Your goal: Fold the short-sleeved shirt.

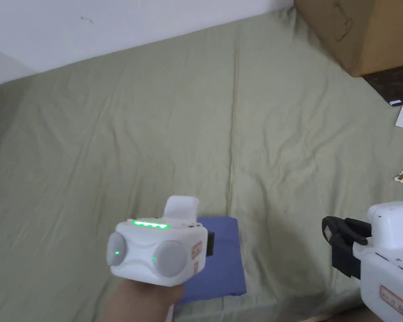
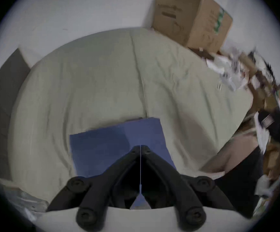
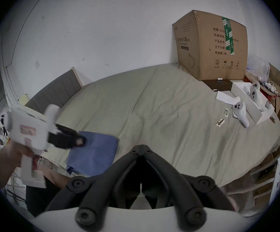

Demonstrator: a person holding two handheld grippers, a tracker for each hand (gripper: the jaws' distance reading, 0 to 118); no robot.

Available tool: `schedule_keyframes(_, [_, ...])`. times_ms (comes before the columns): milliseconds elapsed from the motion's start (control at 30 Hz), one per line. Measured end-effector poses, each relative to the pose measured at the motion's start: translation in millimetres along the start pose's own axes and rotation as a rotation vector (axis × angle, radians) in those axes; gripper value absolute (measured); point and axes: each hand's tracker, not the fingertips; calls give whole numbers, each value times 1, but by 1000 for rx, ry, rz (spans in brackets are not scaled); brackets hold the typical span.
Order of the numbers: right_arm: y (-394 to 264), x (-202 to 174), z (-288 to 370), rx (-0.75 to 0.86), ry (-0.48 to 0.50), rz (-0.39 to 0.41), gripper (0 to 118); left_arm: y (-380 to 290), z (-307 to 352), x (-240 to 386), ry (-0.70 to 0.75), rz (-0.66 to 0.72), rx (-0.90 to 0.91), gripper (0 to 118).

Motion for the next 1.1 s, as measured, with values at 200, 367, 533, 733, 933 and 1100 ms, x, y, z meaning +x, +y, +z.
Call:
schedule_keyframes(200, [8, -5, 13, 30, -25, 41, 0, -8, -92, 34, -2, 16, -164, 0])
schedule_keyframes(367, [9, -3, 19, 34, -35, 32, 0, 1, -95, 28, -35, 103, -157, 0])
schedule_keyframes(533, [8, -13, 12, 13, -19, 47, 0, 3, -42, -17, -195, 239, -38, 0])
schedule_keyframes(733, [12, -47, -18, -46, 52, 124, 0, -32, 59, -99, -262, 340, 196, 0])
schedule_keyframes(933, [15, -84, -107, -277, 362, 65, 0, -89, 97, -159, -283, 455, 257, 0])
schedule_keyframes(1100, [-4, -80, -198, -476, 609, -183, 0, -118, 82, -192, -389, 574, 268, 0])
